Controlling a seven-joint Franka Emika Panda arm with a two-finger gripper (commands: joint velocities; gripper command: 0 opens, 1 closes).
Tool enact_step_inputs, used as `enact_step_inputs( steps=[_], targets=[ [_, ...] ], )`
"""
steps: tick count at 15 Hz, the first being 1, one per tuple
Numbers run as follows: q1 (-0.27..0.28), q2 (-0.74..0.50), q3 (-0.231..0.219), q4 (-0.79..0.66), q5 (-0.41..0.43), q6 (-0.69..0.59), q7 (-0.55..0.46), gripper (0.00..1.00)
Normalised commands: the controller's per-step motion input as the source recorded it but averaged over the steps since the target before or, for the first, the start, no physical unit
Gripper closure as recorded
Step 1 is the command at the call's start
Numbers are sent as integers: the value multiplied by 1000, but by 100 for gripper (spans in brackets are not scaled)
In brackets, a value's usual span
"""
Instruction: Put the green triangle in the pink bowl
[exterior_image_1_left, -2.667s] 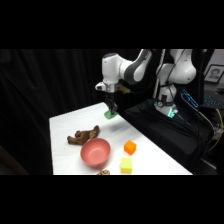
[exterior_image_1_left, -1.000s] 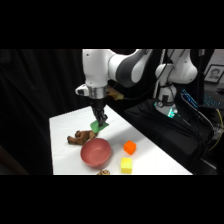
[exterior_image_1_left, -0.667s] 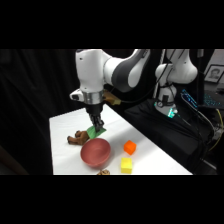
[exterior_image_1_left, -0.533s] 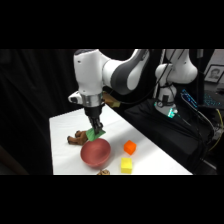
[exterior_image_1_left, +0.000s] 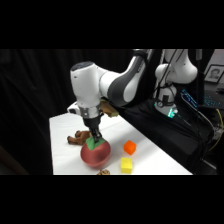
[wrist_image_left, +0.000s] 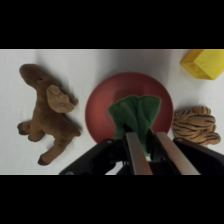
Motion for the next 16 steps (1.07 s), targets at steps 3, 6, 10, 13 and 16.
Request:
enact_step_inputs(
  steps=[3,6,10,13,16],
  targets=[
    [-22,185,30,149,162,209,2,93],
    [-10,191,-2,146,99,192,17,93],
    [1,164,-21,143,72,146,24,93],
    [3,124,-23,138,69,121,26,93],
    [-4,95,-22,140,70,95,18,54]
  ],
)
